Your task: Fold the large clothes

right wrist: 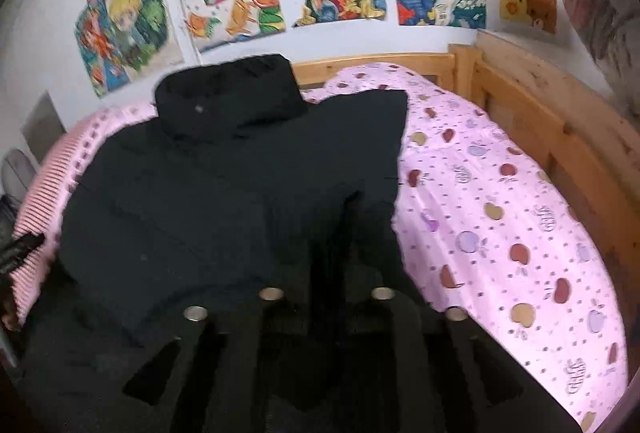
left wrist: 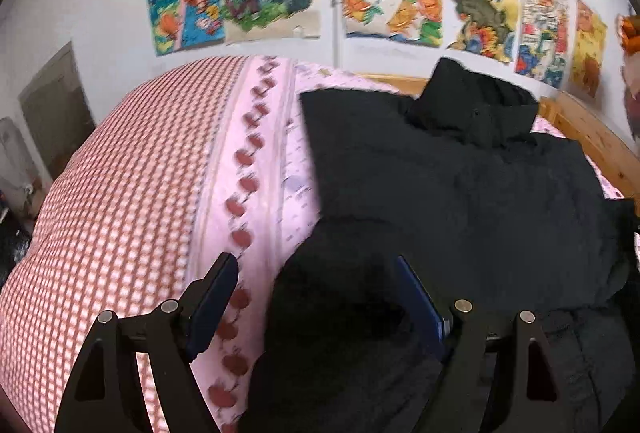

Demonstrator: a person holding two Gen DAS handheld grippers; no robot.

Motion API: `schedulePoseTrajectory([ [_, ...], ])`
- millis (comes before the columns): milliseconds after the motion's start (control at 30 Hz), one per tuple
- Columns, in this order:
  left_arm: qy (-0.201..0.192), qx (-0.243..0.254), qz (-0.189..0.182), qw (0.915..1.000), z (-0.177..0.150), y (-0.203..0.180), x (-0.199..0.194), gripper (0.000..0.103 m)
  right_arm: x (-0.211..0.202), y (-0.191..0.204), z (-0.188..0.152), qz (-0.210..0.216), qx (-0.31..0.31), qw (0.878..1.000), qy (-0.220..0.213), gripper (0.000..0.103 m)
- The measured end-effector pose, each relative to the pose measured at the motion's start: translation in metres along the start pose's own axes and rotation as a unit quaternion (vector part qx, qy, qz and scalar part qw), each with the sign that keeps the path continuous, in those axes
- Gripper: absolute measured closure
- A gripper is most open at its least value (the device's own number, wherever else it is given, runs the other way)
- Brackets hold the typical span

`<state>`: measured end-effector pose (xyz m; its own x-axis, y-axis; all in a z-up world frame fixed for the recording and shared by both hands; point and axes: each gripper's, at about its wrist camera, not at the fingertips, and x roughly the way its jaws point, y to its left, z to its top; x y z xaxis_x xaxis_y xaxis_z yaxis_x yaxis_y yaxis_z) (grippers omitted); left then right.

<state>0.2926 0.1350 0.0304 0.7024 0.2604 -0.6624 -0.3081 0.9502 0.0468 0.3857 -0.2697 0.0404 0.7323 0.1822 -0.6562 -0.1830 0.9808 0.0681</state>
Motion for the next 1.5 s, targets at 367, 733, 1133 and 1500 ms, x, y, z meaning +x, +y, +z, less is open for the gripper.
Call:
schedulePoseTrajectory([
  [367,0.02,0.078,-0.015,0.9966,0.019,-0.061,0.041,0.024,0.015,0.062,0.001,0.043,-0.113,0.993,0.011,0.035],
  [733,0.064,0.106,0.025,0.992,-0.016,-0.073,0.088,0.006,0.059,0.077,-0.037,0.045,-0.152,0.985,0.075,0.029],
  [1133,0.04,0.11,0.04,0.9924,-0.038,-0.077,0.098,0.0,0.069,0.08,-0.057,0.04,-0.155,0.986,0.051,0.027],
  [1500,0.04,0.099,0.032,0.9938,-0.035,-0.073,0.099,0.0,0.069,0.078,-0.054,0.044,-0.154,0.986,0.044,0.025],
])
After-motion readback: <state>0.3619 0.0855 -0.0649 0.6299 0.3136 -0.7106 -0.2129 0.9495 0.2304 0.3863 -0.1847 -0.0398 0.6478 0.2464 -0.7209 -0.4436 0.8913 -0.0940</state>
